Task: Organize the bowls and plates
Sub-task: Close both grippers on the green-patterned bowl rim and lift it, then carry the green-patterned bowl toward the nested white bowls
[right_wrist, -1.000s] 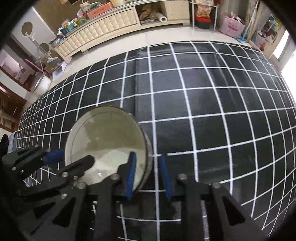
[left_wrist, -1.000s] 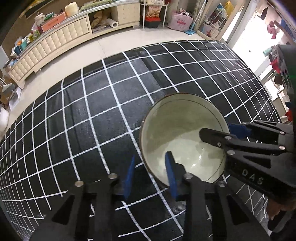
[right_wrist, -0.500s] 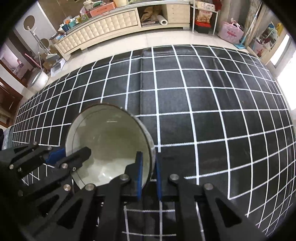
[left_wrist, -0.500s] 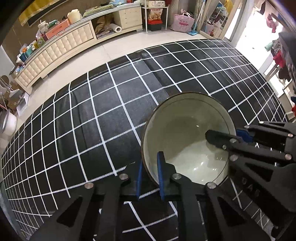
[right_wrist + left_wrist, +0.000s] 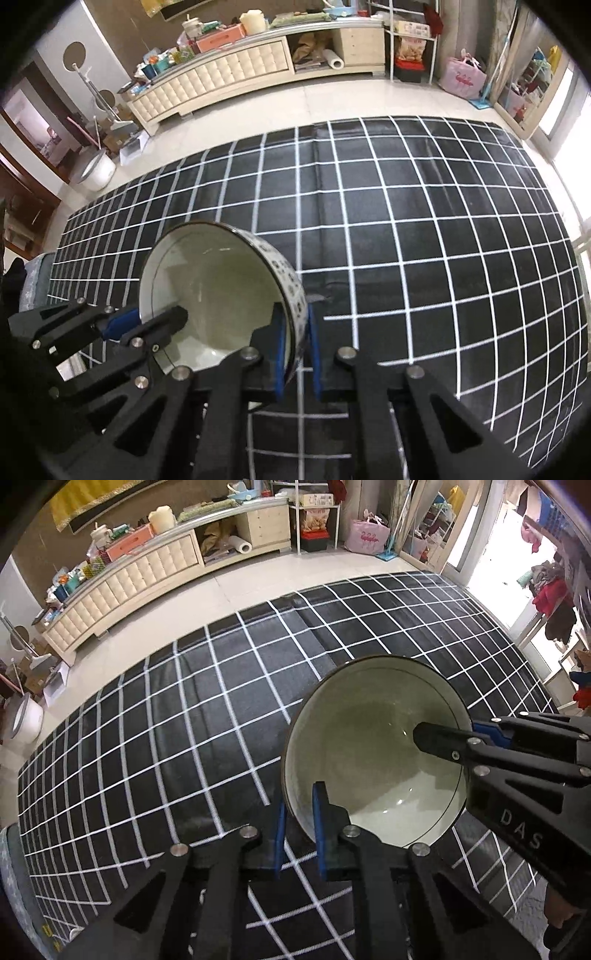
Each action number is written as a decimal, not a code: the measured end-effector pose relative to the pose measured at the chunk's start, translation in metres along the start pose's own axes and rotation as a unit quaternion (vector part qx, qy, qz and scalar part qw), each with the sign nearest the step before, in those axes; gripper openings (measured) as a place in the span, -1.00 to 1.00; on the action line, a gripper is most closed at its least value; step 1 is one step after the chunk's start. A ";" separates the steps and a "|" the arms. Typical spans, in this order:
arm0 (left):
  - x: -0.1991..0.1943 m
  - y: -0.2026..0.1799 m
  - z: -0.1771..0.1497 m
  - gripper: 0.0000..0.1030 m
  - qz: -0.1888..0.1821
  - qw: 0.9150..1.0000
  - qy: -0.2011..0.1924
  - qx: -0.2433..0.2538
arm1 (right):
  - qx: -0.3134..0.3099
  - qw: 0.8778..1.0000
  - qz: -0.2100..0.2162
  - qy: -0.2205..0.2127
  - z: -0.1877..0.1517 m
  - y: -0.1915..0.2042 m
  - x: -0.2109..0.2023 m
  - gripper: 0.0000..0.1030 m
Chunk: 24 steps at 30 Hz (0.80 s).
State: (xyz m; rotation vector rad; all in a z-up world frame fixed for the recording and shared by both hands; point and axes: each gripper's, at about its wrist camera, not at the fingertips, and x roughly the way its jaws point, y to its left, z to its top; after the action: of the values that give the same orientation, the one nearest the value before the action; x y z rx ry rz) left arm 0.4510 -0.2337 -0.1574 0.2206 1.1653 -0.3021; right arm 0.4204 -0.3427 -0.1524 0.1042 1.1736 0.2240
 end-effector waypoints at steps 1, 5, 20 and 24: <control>-0.007 0.002 -0.004 -0.78 0.004 1.000 -0.003 0.001 | -0.001 1.000 0.002 -0.002 -0.001 0.004 -0.004 -0.71; -0.031 0.012 -0.018 -0.78 0.007 1.000 -0.011 -0.007 | -0.004 1.000 0.012 -0.007 -0.009 0.018 -0.018 -0.71; -0.117 0.066 -0.102 -0.77 0.036 0.998 -0.033 -0.048 | -0.031 0.998 0.059 -0.019 -0.057 0.098 -0.057 -0.71; -0.134 0.074 -0.128 -0.77 0.044 0.997 -0.035 -0.053 | -0.043 0.997 0.061 -0.019 -0.074 0.118 -0.063 -0.71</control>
State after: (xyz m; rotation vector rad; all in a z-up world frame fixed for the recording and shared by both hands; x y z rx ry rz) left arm 0.3176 -0.1065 -0.0807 0.1668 1.0948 -0.1700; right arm 0.3150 -0.2448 -0.1008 0.1041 1.1201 0.3793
